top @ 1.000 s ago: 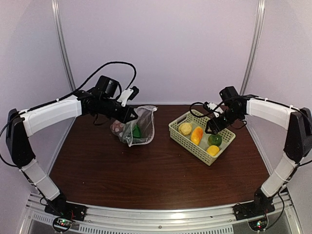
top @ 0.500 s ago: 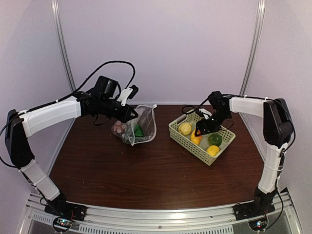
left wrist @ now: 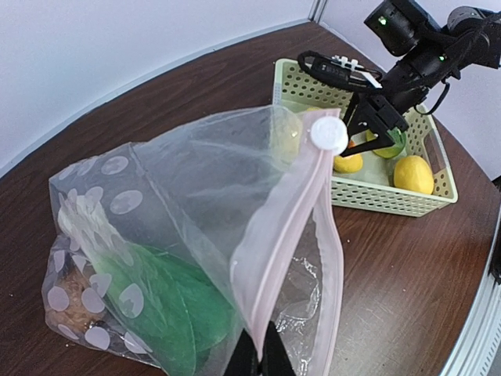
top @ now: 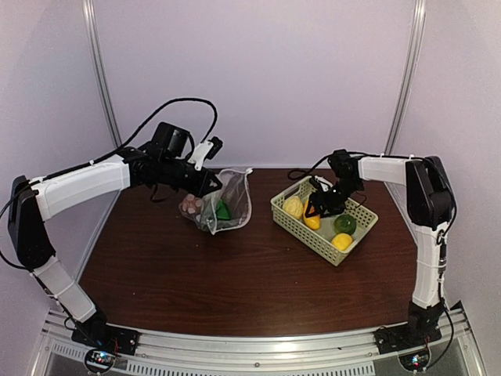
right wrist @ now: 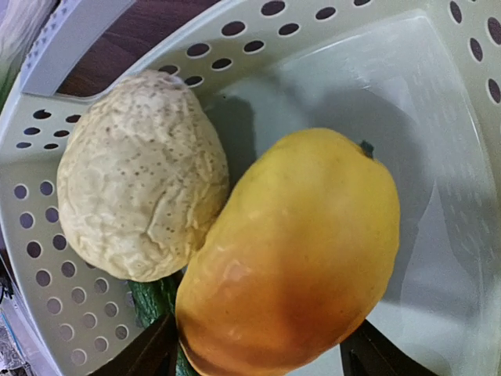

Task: Place the food in the zip-top bag and seal the zipper
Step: Pick up the fake fruit from the bin, then place the fake fruit in the zipper food storage bag.

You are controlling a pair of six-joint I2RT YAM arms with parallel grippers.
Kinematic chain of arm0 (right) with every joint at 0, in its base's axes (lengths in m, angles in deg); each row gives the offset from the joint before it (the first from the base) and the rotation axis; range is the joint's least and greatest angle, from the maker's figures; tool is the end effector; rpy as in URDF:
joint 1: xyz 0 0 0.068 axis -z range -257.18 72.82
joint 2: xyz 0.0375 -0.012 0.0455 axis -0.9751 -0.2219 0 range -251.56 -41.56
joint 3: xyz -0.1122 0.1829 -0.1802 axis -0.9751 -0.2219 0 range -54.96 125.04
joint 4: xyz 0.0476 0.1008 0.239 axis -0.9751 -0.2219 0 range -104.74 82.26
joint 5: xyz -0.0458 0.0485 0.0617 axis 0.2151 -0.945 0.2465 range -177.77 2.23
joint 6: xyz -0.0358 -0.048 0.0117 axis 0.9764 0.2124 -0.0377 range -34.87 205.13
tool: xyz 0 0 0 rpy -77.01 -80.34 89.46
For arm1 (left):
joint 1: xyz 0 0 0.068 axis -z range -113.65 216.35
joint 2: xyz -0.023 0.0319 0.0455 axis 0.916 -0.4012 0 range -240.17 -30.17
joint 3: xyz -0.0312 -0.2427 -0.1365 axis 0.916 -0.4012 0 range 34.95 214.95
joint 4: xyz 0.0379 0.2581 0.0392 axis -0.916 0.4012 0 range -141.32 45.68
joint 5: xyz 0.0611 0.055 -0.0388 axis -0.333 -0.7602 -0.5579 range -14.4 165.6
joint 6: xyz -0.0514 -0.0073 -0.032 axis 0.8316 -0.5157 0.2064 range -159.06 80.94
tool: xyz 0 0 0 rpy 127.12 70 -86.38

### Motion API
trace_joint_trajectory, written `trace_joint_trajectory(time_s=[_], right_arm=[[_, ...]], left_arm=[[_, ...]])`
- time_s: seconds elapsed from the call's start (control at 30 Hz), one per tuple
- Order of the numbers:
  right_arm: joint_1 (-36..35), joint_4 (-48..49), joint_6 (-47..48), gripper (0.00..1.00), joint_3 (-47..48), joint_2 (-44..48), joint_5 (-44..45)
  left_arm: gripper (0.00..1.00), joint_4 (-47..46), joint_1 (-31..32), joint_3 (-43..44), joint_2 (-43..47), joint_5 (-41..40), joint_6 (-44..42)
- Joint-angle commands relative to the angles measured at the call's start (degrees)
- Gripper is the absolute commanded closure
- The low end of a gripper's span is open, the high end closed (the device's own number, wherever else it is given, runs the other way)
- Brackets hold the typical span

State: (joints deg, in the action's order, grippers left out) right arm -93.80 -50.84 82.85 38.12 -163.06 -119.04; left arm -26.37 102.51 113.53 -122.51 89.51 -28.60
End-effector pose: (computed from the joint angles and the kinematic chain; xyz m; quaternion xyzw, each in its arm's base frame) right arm 0.4185 0.1496 0.1730 -0.1615 0.9377 0.2878 0.1089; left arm 0.2987 -0.2319 0.3104 0.2502 0.8608 -0.2702 0.3514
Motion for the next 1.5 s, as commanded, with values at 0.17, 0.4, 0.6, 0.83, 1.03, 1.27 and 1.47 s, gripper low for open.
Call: trace_joint_trajectory(time_s=[0.17,0.4,0.6,0.83,1.03,1.27,1.47], right_arm=[[0.98,0.30,-2.13,0.26,3.29,-3.40,-3.81],[1.07,1.94,-1.69,0.41,-0.01,0.98,0.20],[1.07,2.79,-0.42,0.56,-3.21,7.74,5.38],[0.06,3.18,6.35,0.63,-5.54,20.37,3.19],[-7.11,5.30,10.87,0.64,-3.72,26.82,-3.64],[-19.62,5.92,7.45,0.64,0.38,23.97,-11.14],[-25.66,8.28,2.31,0.65,5.00,17.97,-13.77]], left_arm=[[1.00,-3.10,0.05,-0.36,0.41,0.11,0.10],[1.00,-3.07,0.05,-0.37,0.30,0.06,0.05],[1.00,-3.03,0.05,-0.37,0.08,0.23,0.09],[1.00,-3.13,0.05,-0.37,0.52,-0.16,0.01],[1.00,-3.79,0.05,-0.57,0.05,2.22,1.21],[1.00,-8.22,0.05,-2.57,1.84,5.88,3.58],[1.00,-10.00,0.05,-3.51,2.71,8.02,5.10]])
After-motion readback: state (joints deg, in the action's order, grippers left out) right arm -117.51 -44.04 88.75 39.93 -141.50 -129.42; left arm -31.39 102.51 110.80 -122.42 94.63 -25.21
